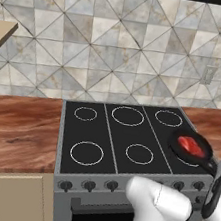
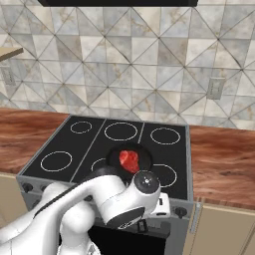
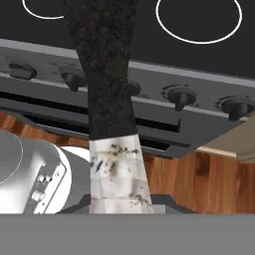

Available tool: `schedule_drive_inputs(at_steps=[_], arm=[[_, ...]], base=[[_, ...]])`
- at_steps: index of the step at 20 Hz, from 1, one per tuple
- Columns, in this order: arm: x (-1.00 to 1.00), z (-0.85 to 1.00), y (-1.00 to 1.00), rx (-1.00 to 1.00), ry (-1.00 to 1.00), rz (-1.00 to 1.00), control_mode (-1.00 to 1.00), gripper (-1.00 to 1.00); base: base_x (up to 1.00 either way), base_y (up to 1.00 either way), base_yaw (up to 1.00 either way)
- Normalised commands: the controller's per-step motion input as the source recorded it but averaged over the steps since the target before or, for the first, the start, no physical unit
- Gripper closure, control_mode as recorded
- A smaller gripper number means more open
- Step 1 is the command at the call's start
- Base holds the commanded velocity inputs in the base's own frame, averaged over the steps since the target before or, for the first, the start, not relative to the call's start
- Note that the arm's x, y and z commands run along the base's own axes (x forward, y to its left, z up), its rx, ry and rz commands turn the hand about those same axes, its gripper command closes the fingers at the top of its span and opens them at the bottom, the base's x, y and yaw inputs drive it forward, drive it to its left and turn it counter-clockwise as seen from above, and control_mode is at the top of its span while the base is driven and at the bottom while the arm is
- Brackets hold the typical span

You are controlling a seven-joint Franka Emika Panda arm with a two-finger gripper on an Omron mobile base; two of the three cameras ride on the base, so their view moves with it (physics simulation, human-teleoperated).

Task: Pick up the pan with the steak in it and place it on the dining table. Then place the steak on the plate.

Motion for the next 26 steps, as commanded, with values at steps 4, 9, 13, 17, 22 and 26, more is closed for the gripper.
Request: schedule_drive_inputs(at_steps=[4,9,13,17,22,26], arm=[[-0.52,0.23,0.5,-0.03,0.04,0.23,-1.0,1.0],[-0.47,0.14,0.46,-0.02,0.04,0.26,-1.0,1.0],[-0.38,0.15,0.38,0.0,0.09,0.28,-1.0,1.0],[-0.31,0.02,0.2,0.03,0.07,0.3,-1.0,1.0],[-0.07,-0.01,0.03,0.01,0.0,0.04,-1.0,1.0],[-0.11,-0.03,0.0,0.0,0.0,0.0,1.0,1.0]], base=[[0.0,0.0,0.0],[0.0,0.0,0.0],[0.0,0.0,0.0],[0.0,0.0,0.0],[0.0,0.0,0.0],[-0.4,-0.03,0.0]])
